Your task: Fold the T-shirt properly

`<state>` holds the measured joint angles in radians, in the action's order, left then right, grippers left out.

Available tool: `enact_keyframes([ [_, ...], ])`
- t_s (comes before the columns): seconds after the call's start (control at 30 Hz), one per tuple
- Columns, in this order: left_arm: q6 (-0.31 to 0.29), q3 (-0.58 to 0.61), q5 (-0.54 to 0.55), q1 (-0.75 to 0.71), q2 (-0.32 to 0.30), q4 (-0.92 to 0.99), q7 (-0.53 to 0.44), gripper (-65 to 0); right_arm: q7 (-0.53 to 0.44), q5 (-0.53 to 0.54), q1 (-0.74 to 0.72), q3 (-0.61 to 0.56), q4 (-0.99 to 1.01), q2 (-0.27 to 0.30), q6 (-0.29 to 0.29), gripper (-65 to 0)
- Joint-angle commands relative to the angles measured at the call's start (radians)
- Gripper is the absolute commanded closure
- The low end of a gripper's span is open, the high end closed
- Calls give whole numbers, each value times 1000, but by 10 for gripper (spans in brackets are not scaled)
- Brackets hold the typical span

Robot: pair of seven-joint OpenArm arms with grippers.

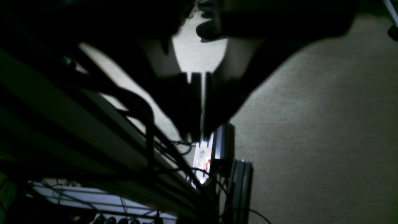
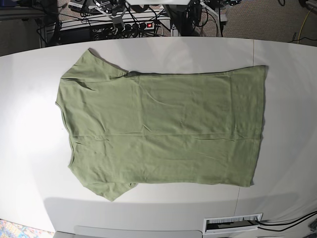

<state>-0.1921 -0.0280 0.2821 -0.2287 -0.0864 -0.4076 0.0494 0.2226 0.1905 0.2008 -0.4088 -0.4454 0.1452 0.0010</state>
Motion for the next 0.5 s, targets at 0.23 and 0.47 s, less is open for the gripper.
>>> enact_keyframes([
  [0.23,-16,0,3,-156,-12,-113,-50,0,6,-46,61,-3,-32,78,49,0],
  [0.47,-82,0,3,-292,-74,-246,-58,0,30,-79,172,-3,-183,171,63,0],
])
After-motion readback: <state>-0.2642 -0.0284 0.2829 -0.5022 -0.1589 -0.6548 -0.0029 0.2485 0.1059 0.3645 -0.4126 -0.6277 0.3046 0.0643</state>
